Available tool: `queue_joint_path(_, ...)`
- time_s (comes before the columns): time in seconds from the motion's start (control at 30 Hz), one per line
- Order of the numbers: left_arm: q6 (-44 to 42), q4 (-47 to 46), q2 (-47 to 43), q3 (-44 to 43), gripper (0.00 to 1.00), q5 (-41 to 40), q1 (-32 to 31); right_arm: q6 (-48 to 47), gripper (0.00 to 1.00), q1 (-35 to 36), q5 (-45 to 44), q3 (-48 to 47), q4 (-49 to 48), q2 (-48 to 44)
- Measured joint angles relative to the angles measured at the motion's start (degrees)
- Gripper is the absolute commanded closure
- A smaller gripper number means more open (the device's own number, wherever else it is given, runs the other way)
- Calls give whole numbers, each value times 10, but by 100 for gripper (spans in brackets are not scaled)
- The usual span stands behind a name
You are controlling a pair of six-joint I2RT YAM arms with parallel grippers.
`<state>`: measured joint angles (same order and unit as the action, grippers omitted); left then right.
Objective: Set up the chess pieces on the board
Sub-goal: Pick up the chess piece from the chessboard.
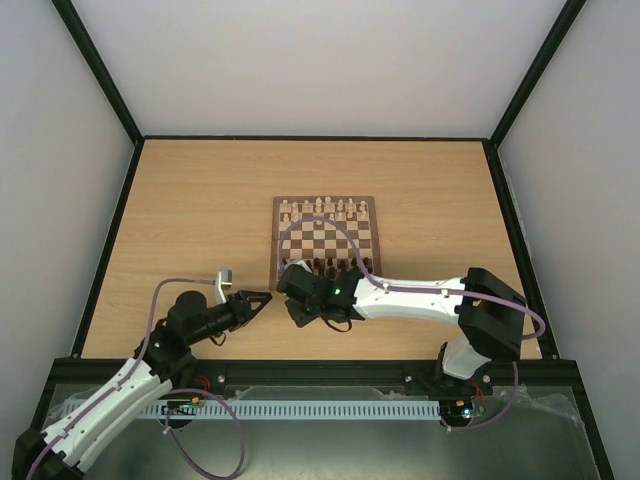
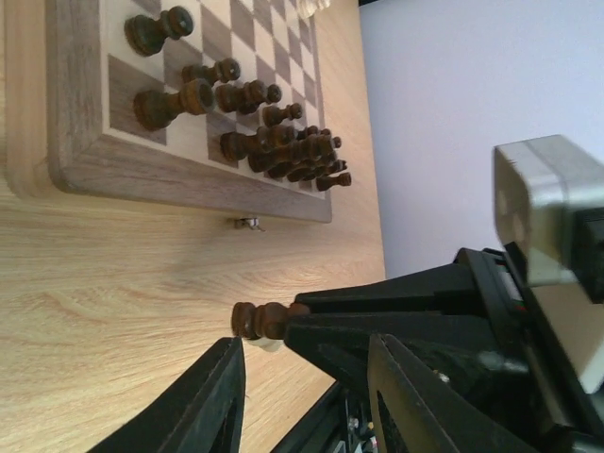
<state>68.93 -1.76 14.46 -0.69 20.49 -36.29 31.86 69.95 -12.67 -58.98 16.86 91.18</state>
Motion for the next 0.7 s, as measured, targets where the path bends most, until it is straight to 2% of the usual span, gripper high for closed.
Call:
queue_joint_path(0.37, -8, -2, 19, 0, 62, 4, -10, 43, 97, -30, 31, -21, -16, 54)
queue_joint_path(0.53, 7, -2, 7, 0, 64, -9, -61, 82, 97, -46, 50, -14, -71, 48)
queue_joint_path(0.7, 21, 9, -56, -1, 68, -56, -117, 122, 96, -48, 71, -10, -121, 34)
